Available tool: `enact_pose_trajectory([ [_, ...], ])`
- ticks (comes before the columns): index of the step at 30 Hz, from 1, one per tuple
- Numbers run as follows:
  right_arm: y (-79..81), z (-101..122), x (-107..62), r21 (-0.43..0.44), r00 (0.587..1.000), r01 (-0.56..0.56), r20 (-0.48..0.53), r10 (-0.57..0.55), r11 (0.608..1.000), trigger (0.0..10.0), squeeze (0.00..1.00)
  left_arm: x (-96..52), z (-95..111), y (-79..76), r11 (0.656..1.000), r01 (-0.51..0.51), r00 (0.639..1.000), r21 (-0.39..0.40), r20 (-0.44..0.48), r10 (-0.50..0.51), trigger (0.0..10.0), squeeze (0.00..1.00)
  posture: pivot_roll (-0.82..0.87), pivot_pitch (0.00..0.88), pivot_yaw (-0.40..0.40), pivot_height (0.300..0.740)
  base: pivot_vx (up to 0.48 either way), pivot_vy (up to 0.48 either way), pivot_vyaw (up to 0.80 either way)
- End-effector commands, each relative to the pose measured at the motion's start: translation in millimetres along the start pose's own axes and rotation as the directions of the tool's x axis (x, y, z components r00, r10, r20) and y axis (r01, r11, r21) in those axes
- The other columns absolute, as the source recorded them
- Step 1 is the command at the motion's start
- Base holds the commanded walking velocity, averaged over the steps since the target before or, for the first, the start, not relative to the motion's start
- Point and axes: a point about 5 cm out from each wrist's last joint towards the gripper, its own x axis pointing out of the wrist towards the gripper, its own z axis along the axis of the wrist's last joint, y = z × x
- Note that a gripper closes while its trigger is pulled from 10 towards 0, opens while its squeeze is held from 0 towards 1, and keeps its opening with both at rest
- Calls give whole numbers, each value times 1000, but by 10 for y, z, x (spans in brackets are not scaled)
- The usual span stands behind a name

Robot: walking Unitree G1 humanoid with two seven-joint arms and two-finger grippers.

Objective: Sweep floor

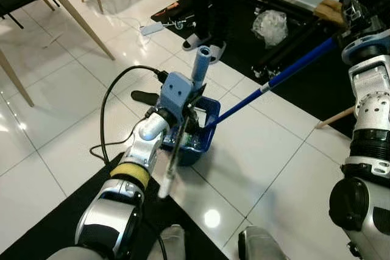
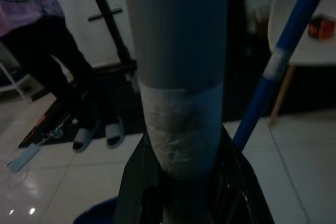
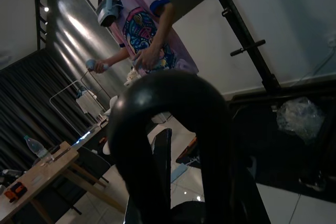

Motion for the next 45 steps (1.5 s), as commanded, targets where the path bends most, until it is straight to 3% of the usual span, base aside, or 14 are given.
enact_pose_trajectory([
  [1, 92, 86, 2, 26, 999, -35, 43, 34, 999, 10000, 0, -176, 23, 250, 994, -13, 1000, 107, 9, 12, 10000, 0, 22, 0, 11, 740, 0, 0, 0],
  [2, 92, 86, 2, 26, 999, -35, 43, 34, 999, 10000, 0, -176, 23, 250, 994, -13, 1000, 107, 9, 12, 10000, 0, 22, 0, 11, 740, 0, 0, 0],
  [3, 102, 84, -5, 28, 998, -37, 43, 35, 999, 10000, 0, -320, -22, 415, 989, -59, 998, 134, -17, 62, 10000, 0, 22, 0, 12, 740, 0, 0, 0],
  [8, 105, 81, -7, 29, 998, -36, 43, 35, 999, 10000, 0, -441, -53, 577, 979, -128, 990, 156, -41, 136, 10000, 0, 22, 0, 12, 740, 0, 0, 0],
  [10, 111, 71, -7, 31, 999, -34, 41, 33, 999, 10000, 0, -584, -89, 772, 949, -244, 962, 198, -73, 263, 10000, 0, 17, 0, 14, 740, 0, 0, 0],
  [16, 113, 93, -19, 30, 999, -33, 45, 31, 999, 10000, 0, -925, -210, 976, 910, -326, 920, 254, -134, 367, 10000, 0, 14, 0, 17, 740, 0, 0, 0],
  [19, 81, 111, -34, 26, 999, -24, 47, 23, 999, 10000, 0, -1269, -332, 1129, 871, -372, 865, 320, -220, 450, 10000, 0, 20, 0, 15, 740, 0, 0, 0],
  [23, 77, 97, -38, 27, 999, -22, 45, 20, 999, 10000, 0, -1454, -392, 1217, 831, -424, 809, 360, -262, 526, 10000, 0, 25, 0, 14, 740, 0, 0, 0],
  [27, 96, 40, -43, 34, 999, -24, 36, 22, 999, 10000, 0, -1736, -456, 1361, 736, -556, 679, 386, -299, 670, 10000, 0, 33, 0, 10, 740, 0, 0, 0],
  [30, 112, 21, -36, 39, 999, -27, 32, 26, 999, 10000, 0, -1841, -490, 1374, 721, -557, 651, 412, -323, 687, 10000, 0, 37, 0, 12, 740, 0, 0, 0],
  [37, 112, 20, -40, 45, 999, -29, 32, 27, 999, 10000, 0, -1957, -528, 1324, 743, -562, 666, 365, -333, 667, 10000, 0, 44, 0, 9, 740, 0, 0, 0],
  [39, 106, 22, -44, 45, 999, -28, 32, 26, 999, 10000, 0, -1899, -548, 1261, 780, -555, 704, 290, -336, 626, 10000, 0, 46, 0, 9, 740, 0, 0, 0],
  [41, 106, 22, -44, 45, 999, -28, 32, 26, 999, 10000, 0, -1899, -548, 1261, 780, -555, 704, 290, -336, 626, 10000, 0, 46, 0, 9, 740, 0, 0, 0],
  [45, 78, 61, -40, 40, 999, -23, 41, 21, 999, 10000, 0, -1737, -551, 1124, 838, -484, 778, 250, -316, 543, 10000, 0, 48, 0, 8, 740, 0, 0, 0],
])
